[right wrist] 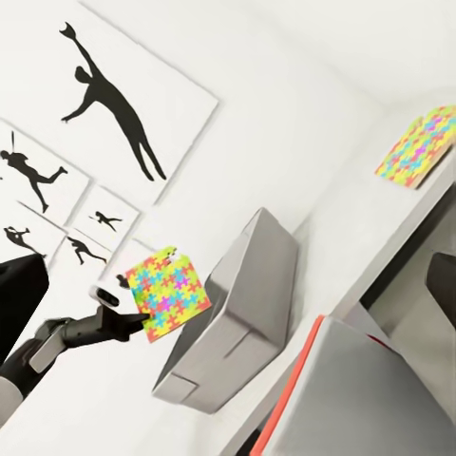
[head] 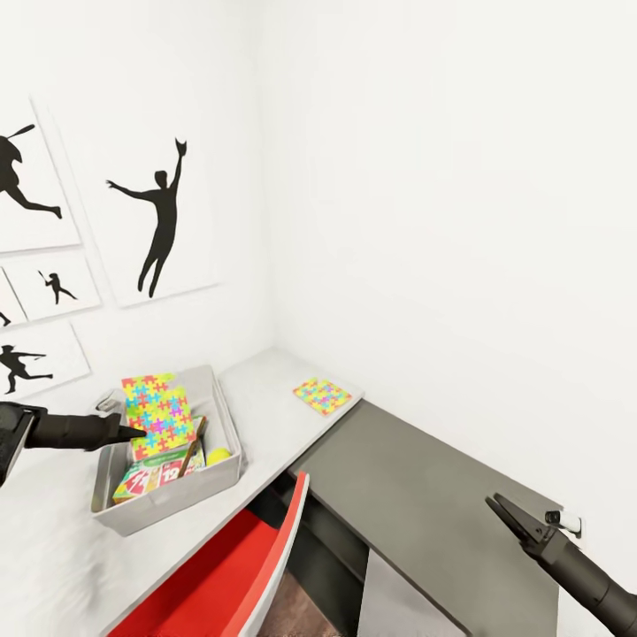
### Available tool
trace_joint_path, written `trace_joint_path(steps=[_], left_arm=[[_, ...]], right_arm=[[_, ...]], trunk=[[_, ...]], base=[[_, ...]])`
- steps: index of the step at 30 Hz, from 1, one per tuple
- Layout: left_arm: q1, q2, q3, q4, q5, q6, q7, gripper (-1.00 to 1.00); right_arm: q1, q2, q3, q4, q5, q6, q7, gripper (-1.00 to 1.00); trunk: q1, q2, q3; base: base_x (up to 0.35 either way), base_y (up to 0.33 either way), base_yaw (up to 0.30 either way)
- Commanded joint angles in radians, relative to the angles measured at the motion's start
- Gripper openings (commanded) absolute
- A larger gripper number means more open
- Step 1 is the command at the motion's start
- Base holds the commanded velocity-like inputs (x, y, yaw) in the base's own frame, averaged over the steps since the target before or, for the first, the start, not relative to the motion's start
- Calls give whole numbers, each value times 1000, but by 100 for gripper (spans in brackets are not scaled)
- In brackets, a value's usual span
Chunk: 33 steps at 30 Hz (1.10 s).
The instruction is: Put all the toys in the child's room - the three board games (two on the bed and one on the table), the two jigsaw puzzles on the table, and the tennis ball on the table - inside the toy box on the table in the child's room.
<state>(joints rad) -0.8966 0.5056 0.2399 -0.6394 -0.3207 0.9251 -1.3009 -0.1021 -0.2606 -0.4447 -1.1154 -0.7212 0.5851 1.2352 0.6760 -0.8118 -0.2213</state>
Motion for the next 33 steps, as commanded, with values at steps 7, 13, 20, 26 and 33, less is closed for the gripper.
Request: trace_joint_path(steps=[7, 13, 20, 26, 33], left_arm=[[-2, -4, -2, -37, -11, 10, -15, -100], [-2, -4, -2, -41, -11, 9, -16, -100], [-1, -19, -41, -43, -11, 9, -16, -100], [-2, -22, -58, -43, -11, 9, -16, -100], [-2, -22, -60, -43, -11, 9, -17, -100]], right_arm=[[-1, 0, 0, 0, -4, 9, 1, 100], [-1, 0, 0, 0, -4, 9, 1, 100], [-1, 0, 0, 0, -4, 9, 1, 100], [-1, 0, 0, 0, -4, 7, 1, 100], [-1, 0, 0, 0, -4, 6, 1, 100]], trunk=[[0, -1, -13], [0, -1, -23], [0, -1, -34], [0, -1, -44], [0, -1, -48]], base=[[0, 0, 0], [0, 0, 0], [0, 0, 0], [0, 0, 0], [0, 0, 0]])
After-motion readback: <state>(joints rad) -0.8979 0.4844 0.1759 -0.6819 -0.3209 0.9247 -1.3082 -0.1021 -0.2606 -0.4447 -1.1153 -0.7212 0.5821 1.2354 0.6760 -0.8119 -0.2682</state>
